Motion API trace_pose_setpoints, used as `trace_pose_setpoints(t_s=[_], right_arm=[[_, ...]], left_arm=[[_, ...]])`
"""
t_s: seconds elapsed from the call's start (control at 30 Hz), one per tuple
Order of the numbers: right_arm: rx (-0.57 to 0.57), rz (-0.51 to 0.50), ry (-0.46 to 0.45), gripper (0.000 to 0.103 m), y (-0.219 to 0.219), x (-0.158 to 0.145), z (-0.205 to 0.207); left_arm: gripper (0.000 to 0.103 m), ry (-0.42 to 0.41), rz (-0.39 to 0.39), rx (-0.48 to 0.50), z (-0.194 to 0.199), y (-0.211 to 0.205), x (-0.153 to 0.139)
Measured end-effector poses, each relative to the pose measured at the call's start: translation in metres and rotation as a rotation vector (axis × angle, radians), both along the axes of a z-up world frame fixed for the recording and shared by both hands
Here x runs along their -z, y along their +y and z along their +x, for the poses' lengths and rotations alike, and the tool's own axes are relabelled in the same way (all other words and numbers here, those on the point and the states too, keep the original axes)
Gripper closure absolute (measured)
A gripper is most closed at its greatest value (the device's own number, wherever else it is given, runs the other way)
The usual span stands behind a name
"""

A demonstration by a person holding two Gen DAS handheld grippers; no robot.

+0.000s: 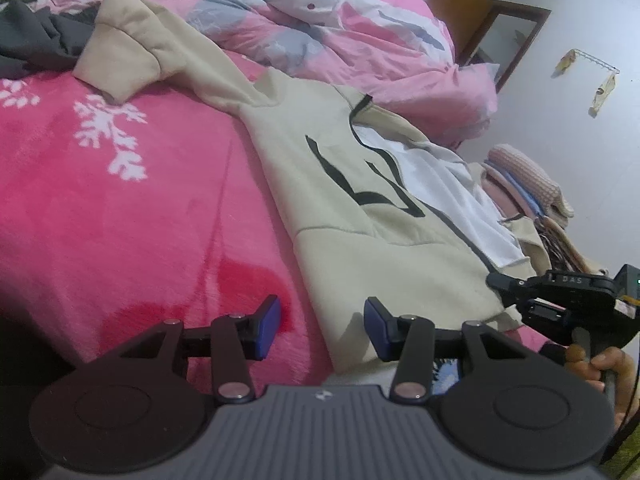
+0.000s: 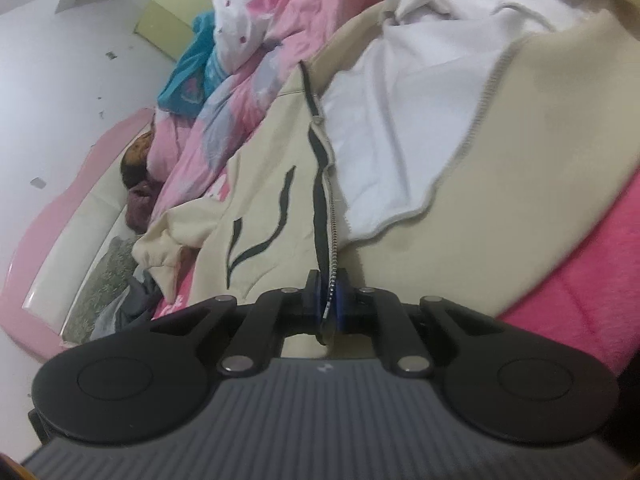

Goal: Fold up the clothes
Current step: 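Grasp the hoodie zipper edge with the right tool and pull it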

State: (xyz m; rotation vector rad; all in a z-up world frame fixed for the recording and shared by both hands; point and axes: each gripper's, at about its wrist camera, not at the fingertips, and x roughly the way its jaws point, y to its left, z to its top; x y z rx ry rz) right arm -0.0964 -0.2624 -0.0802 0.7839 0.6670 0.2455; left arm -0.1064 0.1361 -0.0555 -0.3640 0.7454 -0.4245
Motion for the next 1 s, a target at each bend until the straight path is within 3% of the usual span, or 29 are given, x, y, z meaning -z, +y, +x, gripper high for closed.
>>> trace_pose_setpoints(t_s=[0.27, 0.5, 0.73, 0.77, 1.0], right_arm=[[0.022, -0.007, 0.005, 0.099, -0.007, 0.002, -0.002], [0.025, 0.009, 0.019, 0.099, -0.009, 0.010, -0.001], [0.006, -0.008, 0.006, 0.098, -0.006, 0.008, 0.001], [0.001, -0.014, 0.003, 0.098, -0.005, 0.008, 0.001], [-0.042, -0.059, -0.015, 0.098, -0.004, -0.003, 0.001]], left_arm=[[0.057, 0.057, -0.063, 0.007, 0.002, 0.003, 0.004], [0.076, 0.130, -0.115, 0.013, 0.010, 0.002, 0.011], [0.080, 0.187, -0.175, -0.017, 0.016, 0.004, 0.019], [0.094, 0.187, -0.171, -0.017, 0.016, 0.003, 0.019], [0.098, 0.196, -0.192, 0.001, 0.005, 0.008, 0.002]])
